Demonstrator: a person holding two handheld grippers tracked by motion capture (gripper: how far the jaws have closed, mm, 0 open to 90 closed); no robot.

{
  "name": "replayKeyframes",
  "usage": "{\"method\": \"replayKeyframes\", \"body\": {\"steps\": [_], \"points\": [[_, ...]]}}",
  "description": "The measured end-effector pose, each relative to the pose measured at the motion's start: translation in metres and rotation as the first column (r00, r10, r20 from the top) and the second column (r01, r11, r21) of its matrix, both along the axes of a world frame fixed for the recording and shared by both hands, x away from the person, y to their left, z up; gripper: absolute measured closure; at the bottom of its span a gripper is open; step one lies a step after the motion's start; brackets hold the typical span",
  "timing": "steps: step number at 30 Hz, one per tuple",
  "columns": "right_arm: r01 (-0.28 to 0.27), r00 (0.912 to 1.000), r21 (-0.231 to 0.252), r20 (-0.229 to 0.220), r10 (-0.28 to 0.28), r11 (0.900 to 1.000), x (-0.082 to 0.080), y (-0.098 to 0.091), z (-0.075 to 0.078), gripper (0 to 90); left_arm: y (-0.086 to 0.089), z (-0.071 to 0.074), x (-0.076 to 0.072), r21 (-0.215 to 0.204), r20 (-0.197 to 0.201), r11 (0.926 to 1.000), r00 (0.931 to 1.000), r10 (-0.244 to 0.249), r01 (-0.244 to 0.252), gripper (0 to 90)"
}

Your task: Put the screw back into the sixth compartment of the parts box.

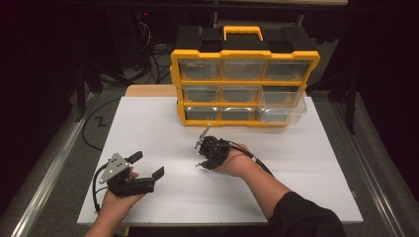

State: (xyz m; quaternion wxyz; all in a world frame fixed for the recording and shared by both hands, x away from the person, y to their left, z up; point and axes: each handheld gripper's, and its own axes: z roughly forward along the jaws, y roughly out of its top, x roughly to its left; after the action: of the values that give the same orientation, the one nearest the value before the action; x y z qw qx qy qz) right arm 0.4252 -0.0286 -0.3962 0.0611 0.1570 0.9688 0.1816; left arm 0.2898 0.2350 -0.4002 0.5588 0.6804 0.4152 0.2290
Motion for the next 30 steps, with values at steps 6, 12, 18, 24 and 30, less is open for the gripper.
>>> {"method": "replayKeyframes", "body": {"steps": [6, 12, 18, 24, 30], "points": [[-0.007, 1.0, -0.01, 0.002, 0.007, 0.9999, 0.0034, 0.0059, -0.003, 74.0, 0.0005, 0.0001, 0.0, -0.002, -0.001, 1.0, 1.0, 0.0, 0.0, 3.9], [-0.013, 0.9999, -0.025, 0.006, 0.013, 0.9996, 0.0054, 0.0098, -0.0039, 78.5, 0.001, 0.0002, -0.0002, -0.003, -0.003, 1.0, 1.0, -0.001, 0.001, 3.9], [-0.014, 0.9999, -0.019, 0.006, 0.014, 0.9997, 0.0066, 0.0103, -0.0065, 80.8, 0.001, 0.0, 0.0, -0.004, -0.003, 1.0, 1.0, 0.0, 0.0, 4.0], [-0.018, 0.9998, -0.018, 0.001, 0.018, 0.9997, 0.0071, 0.0105, -0.0078, 83.0, 0.0012, -0.0002, 0.0001, -0.006, -0.003, 1.0, 1.0, 0.0, 0.0, 4.1], [-0.021, 0.9997, -0.014, -0.01, 0.021, 0.9997, 0.0087, 0.0099, -0.0083, 84.6, 0.0015, -0.0002, -0.0002, -0.007, -0.003, 1.0, 1.0, 0.001, -0.001, 4.1]]}}
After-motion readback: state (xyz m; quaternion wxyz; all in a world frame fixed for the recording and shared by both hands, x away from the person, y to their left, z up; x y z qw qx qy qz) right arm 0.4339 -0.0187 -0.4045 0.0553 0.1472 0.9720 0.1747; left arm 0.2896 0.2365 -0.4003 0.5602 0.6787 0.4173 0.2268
